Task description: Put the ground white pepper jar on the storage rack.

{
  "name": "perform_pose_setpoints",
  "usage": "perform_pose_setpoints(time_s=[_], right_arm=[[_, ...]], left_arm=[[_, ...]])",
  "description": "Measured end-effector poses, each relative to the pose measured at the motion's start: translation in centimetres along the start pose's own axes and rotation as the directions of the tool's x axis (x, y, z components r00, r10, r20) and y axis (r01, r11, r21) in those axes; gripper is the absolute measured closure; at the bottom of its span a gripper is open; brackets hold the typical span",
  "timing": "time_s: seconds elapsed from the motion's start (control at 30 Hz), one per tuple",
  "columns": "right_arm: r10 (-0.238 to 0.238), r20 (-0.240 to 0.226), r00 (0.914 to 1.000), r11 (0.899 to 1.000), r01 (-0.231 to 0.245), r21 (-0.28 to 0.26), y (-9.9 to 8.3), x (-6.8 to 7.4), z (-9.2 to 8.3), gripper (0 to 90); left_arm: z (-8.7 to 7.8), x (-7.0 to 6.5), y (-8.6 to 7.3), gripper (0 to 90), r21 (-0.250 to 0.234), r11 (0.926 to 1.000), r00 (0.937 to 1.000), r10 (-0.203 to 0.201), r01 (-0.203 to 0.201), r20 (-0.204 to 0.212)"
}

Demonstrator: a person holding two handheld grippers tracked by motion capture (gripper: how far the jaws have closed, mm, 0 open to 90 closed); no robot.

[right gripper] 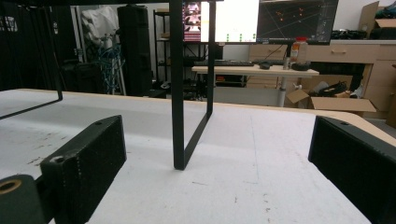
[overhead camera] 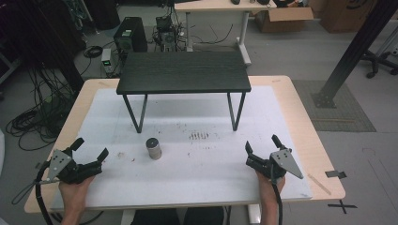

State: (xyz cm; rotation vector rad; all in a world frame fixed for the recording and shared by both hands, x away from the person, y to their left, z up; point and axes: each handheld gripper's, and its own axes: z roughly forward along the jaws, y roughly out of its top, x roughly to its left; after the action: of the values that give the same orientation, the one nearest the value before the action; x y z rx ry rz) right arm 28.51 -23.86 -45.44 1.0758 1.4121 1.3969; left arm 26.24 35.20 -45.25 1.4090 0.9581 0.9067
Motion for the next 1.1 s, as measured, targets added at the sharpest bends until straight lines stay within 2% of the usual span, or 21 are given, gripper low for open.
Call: perform_pose_setpoints(time_s=[0.7,1.1], right_arm=[[0.0,-0.001,1.0,1.0,0.0,-0.002,0.0,0.0,-0.02,3.8],[0.002,-0.001,1.0,1.0,-0.002,-0.004,-0.01,0.0,-0.03,3.8]], left_arm=[[-0.04,0.03,-0.02,0.2,-0.005,1.0,1.0,-0.001,0.001,0.002],[0.21,-0.11,0.13,0.2,0.014,0.9998,0.9999,0.012,-0.012,0.003]])
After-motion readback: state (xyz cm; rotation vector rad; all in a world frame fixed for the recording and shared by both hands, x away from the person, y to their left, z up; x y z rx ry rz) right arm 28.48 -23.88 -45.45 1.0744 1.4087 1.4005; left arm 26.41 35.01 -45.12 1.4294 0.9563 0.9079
